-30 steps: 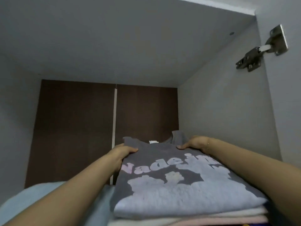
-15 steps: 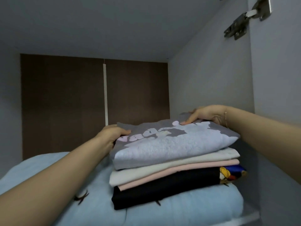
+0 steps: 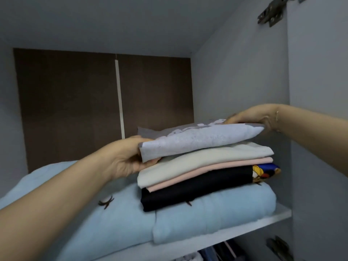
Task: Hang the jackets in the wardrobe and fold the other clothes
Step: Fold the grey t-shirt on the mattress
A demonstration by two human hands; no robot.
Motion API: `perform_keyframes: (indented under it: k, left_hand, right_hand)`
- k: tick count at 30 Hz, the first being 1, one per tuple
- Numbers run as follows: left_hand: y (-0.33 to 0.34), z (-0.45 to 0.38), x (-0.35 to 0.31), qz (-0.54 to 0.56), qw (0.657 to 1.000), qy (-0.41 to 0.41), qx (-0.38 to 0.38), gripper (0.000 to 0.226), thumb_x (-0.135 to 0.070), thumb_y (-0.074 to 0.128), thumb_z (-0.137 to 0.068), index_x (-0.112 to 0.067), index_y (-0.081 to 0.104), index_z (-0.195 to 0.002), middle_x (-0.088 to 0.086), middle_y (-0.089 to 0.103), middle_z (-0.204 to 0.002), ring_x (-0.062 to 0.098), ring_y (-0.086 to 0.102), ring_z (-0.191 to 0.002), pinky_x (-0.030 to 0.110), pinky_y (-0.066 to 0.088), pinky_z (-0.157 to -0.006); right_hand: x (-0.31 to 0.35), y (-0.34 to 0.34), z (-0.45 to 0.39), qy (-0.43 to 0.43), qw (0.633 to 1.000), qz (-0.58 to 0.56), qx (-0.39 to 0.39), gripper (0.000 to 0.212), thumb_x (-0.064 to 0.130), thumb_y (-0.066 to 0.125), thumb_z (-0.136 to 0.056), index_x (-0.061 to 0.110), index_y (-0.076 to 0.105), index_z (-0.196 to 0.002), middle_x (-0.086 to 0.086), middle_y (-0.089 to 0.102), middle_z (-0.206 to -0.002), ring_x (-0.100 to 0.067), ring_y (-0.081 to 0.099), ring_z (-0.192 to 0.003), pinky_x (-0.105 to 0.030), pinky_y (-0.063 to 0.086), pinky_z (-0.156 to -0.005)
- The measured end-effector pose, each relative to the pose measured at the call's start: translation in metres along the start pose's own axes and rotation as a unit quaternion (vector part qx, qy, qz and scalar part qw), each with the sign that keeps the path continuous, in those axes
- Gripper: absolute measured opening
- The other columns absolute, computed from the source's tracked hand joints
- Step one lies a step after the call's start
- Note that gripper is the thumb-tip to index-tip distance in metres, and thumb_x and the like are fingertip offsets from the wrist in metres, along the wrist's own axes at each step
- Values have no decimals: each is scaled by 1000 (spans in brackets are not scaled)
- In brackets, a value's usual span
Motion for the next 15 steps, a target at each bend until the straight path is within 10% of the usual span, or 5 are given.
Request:
perform_keyframes:
  k: [4,7,9,15]
  left_hand:
    - [-1,11,7,12,998,37,-43,60,15,41,-92,-11,38,-146,15,57,-109,24,62,-72,29,54,-44]
    - [0,17,16,-39,998,37,-29,53,17,42,-93,-6,42,-142,14,59,-96,24,62,-71,25,54,-41]
    - [-4,21,12,-84,996,32,-10,48,13,51,-91,-7,47,-134,13,63,-99,21,66,-71,25,56,-48]
    - [5,17,-52,-367,917,151,-34,45,-36,63,-92,-27,53,-135,0,56,-134,16,49,-115,32,34,-97]
  right_hand:
    - [2,12,16,25,1000,-5,-6,44,1,57,-85,7,56,-128,-6,64,-122,-21,57,-117,-30,45,-97]
    - [-3,20,26,48,998,3,-34,42,2,53,-94,5,49,-137,-12,57,-136,-27,51,-128,-38,39,-110]
    - [-2,17,37,52,997,31,-54,41,9,59,-94,11,51,-134,-6,63,-124,-20,60,-111,-29,50,-93]
    - [35,2,57,-60,951,248,-174,61,55,56,-91,33,40,-146,6,43,-149,-19,41,-135,-35,28,-113]
Point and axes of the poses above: each hand's wrist, its own z-axis away from the middle knuckle, its own y-axis out of the palm, x = y × z, the point moved 3 cm from there along -z, towards the middle knuckle
